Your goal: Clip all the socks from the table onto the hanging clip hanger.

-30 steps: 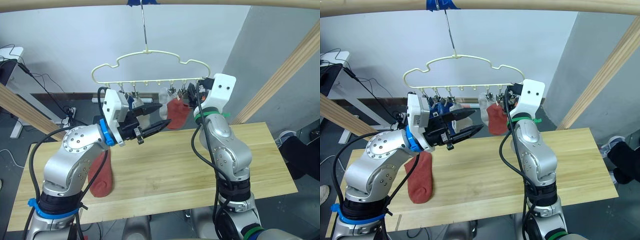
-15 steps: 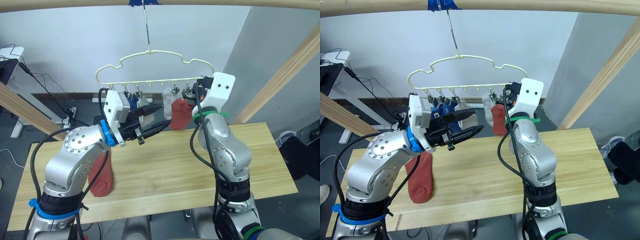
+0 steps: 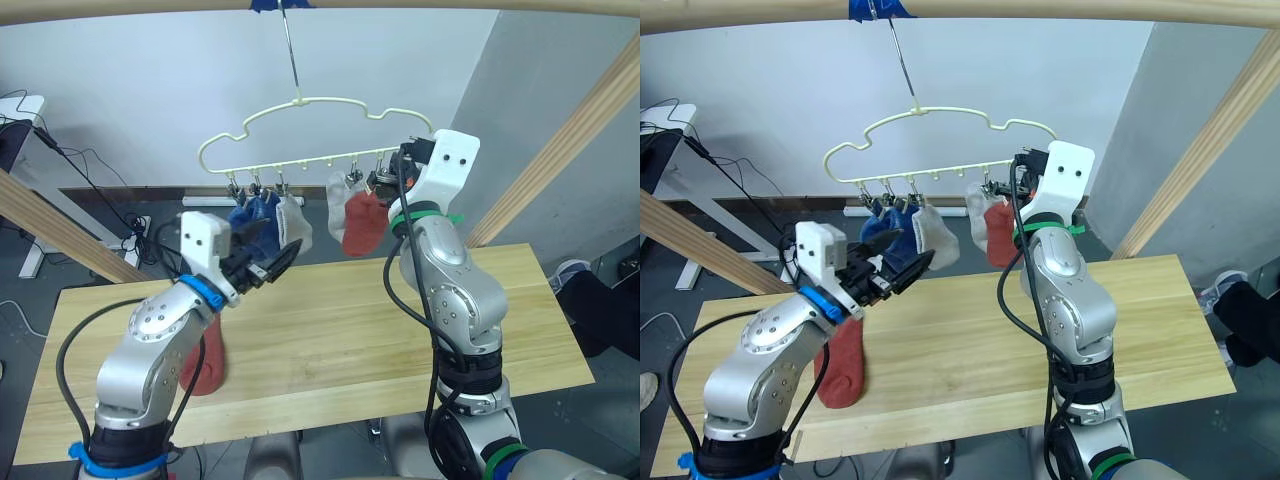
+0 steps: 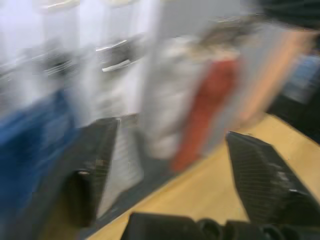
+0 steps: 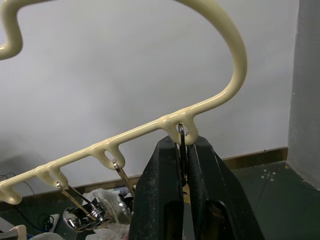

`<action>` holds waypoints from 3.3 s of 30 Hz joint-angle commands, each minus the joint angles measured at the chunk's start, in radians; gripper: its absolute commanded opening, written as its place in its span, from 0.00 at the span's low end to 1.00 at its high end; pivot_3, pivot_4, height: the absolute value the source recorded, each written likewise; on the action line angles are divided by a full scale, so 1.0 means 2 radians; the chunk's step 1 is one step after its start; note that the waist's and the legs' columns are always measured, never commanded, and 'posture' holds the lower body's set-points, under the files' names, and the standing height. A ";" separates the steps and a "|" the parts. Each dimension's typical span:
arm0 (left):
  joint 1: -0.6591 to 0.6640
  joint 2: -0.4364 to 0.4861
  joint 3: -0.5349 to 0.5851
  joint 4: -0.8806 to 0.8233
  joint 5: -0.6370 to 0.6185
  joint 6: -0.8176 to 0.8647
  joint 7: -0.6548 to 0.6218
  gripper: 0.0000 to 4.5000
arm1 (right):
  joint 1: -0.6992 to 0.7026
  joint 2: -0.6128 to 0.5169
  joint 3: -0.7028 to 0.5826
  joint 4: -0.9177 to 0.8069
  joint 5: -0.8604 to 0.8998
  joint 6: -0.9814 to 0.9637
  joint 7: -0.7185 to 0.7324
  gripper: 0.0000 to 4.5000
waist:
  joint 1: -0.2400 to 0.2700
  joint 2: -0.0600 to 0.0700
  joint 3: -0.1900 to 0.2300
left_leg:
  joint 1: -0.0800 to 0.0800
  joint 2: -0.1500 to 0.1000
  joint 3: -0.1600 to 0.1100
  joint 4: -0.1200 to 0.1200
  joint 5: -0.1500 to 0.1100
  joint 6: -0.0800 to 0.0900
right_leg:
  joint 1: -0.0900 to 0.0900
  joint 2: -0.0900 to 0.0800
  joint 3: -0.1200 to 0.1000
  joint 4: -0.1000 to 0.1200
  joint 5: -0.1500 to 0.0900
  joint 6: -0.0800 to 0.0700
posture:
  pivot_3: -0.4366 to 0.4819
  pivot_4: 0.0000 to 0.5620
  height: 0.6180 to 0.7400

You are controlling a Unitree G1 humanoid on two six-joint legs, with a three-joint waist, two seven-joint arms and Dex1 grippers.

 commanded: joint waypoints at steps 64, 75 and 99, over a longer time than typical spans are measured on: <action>-0.124 -0.019 -0.195 0.112 0.130 -0.143 -0.106 0.00 | -0.028 0.022 -0.002 -0.047 0.005 0.023 0.014 0.00 | -0.005 0.000 -0.001 | 0.000 0.000 0.001 0.000 0.000 0.000 | 0.000 0.000 0.000 0.000 0.000 0.000 | 0.32 0.46 1.00; -0.203 -0.105 -0.214 0.190 0.167 -0.160 -0.065 0.00 | -0.038 0.025 -0.017 -0.067 0.012 0.059 0.021 0.00 | -0.007 0.000 0.000 | 0.000 0.000 0.000 0.000 0.000 0.000 | 0.000 0.000 0.000 0.000 0.000 0.000 | 0.31 0.47 1.00; -0.249 -0.172 -0.193 0.274 0.196 -0.208 0.000 0.00 | -0.035 0.026 -0.010 -0.075 0.000 0.073 0.016 0.00 | -0.012 0.000 0.000 | -0.001 0.000 0.000 0.000 0.000 0.000 | 0.000 0.000 0.000 0.000 0.000 0.000 | 0.29 0.48 1.00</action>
